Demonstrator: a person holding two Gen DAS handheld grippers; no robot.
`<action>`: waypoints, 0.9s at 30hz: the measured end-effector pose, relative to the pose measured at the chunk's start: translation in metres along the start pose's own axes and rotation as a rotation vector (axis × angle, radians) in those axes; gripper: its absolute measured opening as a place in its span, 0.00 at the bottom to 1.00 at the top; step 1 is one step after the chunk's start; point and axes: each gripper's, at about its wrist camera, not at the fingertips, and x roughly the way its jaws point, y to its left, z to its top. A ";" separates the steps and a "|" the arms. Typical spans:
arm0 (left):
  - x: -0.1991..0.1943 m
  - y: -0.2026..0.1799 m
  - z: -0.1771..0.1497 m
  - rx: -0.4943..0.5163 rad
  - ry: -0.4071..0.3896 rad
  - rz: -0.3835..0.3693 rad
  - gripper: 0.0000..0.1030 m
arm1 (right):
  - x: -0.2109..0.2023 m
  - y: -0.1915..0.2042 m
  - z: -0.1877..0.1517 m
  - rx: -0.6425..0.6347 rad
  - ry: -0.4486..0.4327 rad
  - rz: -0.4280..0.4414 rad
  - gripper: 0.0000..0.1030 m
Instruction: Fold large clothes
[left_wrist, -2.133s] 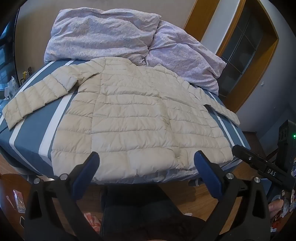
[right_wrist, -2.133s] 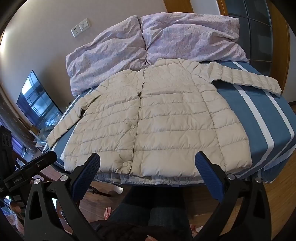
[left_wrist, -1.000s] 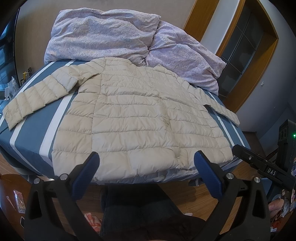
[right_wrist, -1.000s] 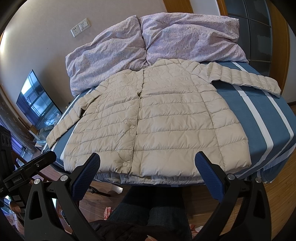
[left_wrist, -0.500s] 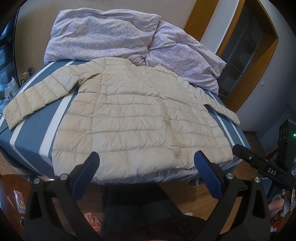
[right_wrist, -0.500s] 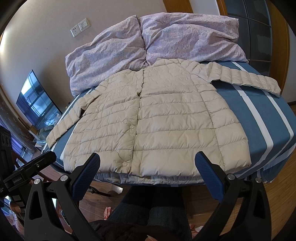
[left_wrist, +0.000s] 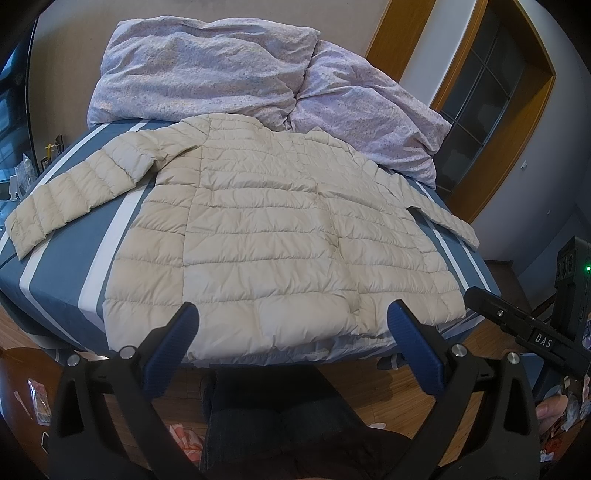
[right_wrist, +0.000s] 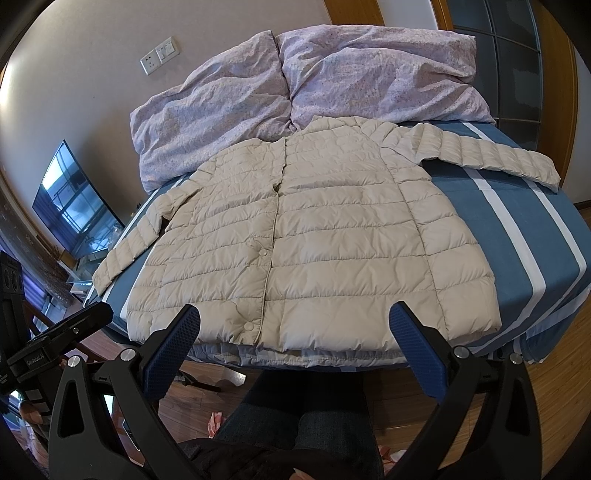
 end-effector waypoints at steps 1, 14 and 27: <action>0.000 0.000 0.000 0.000 0.000 0.000 0.98 | 0.000 0.000 0.000 0.000 0.000 0.000 0.99; 0.000 0.000 0.000 -0.001 0.000 0.001 0.98 | 0.001 -0.001 0.001 -0.001 0.001 0.001 0.99; 0.002 0.005 0.002 -0.009 0.009 0.006 0.98 | 0.010 -0.013 0.012 0.025 0.011 -0.012 0.99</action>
